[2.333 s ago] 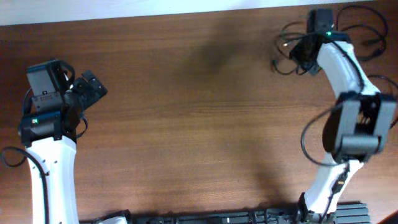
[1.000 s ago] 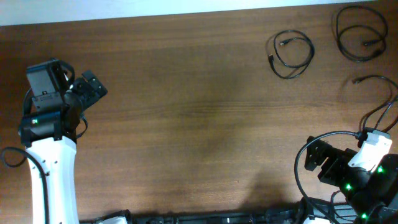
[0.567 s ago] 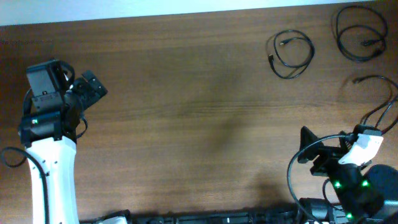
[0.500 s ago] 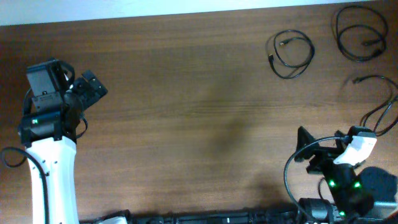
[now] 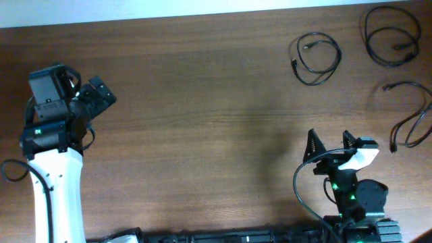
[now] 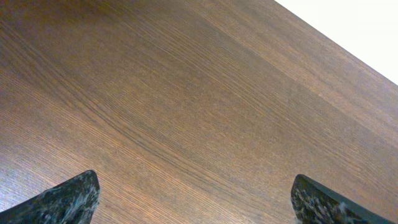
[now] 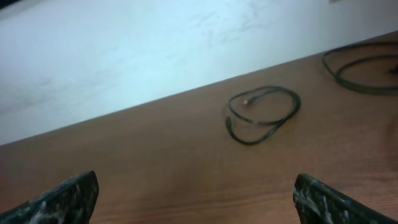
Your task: Untangle cables
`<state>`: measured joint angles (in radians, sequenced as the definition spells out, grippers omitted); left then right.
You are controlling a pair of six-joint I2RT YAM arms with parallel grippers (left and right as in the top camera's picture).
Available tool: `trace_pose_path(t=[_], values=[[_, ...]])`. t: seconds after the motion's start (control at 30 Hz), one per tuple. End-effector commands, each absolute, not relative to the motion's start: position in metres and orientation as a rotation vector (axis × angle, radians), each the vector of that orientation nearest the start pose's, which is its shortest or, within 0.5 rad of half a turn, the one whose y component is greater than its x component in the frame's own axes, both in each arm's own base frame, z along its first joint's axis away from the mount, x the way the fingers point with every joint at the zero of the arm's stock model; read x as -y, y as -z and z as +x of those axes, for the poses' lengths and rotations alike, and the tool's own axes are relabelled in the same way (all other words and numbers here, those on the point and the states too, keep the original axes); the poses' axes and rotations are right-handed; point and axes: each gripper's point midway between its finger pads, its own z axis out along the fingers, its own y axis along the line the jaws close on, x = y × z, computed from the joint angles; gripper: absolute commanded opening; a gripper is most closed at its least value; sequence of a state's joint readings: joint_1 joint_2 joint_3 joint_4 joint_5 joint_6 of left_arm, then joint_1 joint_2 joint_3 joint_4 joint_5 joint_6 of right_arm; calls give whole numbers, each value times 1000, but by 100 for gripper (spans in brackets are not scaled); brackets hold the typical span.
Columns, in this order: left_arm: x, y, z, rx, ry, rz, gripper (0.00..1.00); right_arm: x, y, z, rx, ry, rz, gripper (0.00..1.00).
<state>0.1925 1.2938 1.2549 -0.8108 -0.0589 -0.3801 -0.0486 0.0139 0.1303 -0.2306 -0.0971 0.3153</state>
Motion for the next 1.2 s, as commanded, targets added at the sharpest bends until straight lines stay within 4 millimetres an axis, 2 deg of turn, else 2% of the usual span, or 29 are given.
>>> trace_pose_path(t=[0.0, 0.07, 1.03, 1.1, 1.17], values=[[-79, -240, 348, -2299, 7, -685, 99, -3, -161, 241, -1679, -262, 258, 98], [-79, -240, 348, -2299, 7, -685, 99, -3, -156, 243, -1668, -264, 255, 99], [-79, -240, 348, -2300, 7, -685, 99, -3, -157, 246, -1630, -266, 249, 99], [-71, -253, 345, -2270, 21, -653, 99, -3, -157, 246, -1630, -266, 249, 98], [-53, -287, 331, -2180, 58, -578, 99, -3, -157, 246, -1630, -266, 249, 99]])
